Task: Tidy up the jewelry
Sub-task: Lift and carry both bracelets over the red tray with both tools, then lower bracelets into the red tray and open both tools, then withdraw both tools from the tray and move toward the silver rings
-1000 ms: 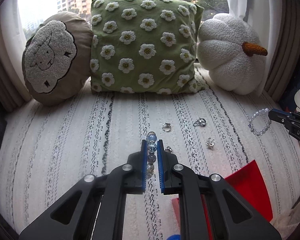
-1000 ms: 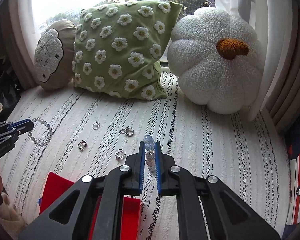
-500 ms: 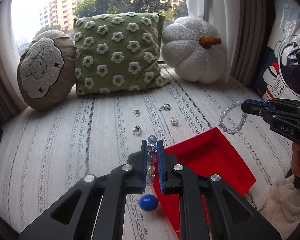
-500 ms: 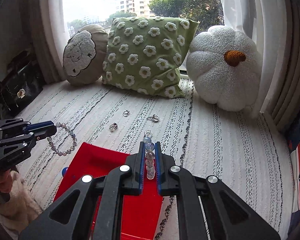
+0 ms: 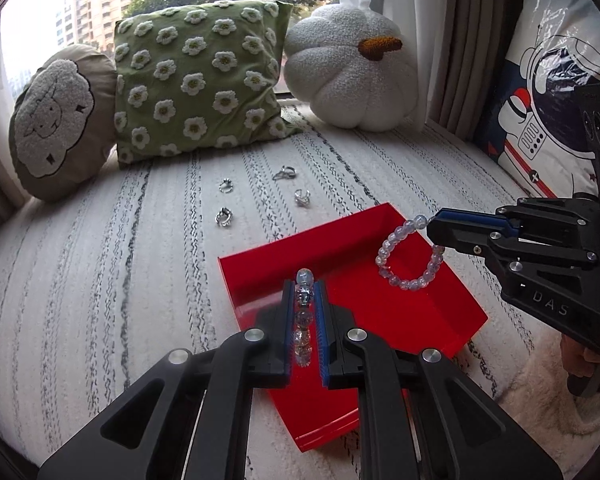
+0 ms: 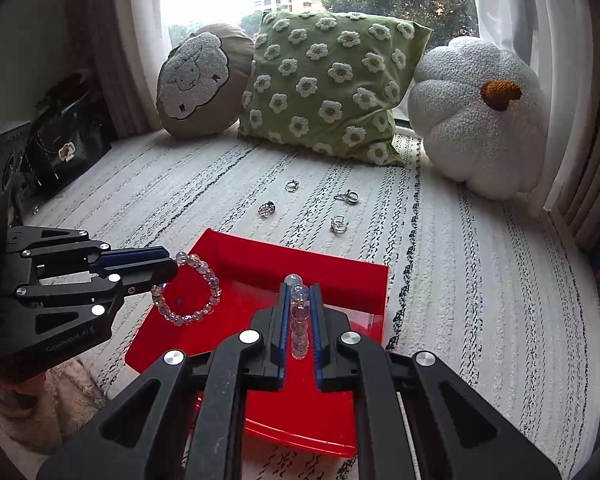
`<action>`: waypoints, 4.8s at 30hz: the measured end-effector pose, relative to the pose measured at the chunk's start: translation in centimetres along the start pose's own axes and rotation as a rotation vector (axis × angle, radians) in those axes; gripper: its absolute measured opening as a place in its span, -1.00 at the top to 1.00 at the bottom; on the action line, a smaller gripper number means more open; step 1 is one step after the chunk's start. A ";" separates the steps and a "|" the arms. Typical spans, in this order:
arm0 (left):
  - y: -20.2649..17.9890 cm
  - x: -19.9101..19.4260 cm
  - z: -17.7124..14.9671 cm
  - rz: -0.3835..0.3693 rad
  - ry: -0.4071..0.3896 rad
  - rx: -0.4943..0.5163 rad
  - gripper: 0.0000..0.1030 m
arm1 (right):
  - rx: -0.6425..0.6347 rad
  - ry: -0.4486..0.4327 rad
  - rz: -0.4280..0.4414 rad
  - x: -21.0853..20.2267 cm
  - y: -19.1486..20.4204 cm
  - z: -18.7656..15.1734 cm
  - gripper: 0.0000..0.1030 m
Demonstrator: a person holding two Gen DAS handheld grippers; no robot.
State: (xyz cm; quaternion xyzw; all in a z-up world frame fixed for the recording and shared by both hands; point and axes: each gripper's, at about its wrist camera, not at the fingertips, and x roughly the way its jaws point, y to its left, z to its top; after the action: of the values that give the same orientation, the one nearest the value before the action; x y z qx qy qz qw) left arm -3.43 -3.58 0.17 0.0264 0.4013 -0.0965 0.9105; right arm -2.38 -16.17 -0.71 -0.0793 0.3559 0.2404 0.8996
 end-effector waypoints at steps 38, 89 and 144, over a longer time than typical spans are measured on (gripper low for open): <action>0.1 7.2 -1.5 0.130 0.176 -0.011 0.82 | -0.021 0.233 -0.003 6.8 0.7 -2.8 0.81; -0.6 7.7 -1.5 0.139 0.182 0.002 0.36 | -0.059 0.245 -0.017 6.5 1.3 -2.8 0.78; 4.1 1.1 -0.2 0.317 -0.016 -0.078 -0.72 | 0.038 0.025 -0.101 0.7 -1.7 -0.9 -0.62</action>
State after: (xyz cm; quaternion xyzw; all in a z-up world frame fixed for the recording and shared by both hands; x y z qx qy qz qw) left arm -2.06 0.33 -0.86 0.0531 0.3885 0.0640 0.9177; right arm -1.64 -17.66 -1.89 -0.0831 0.3671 0.1870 0.9074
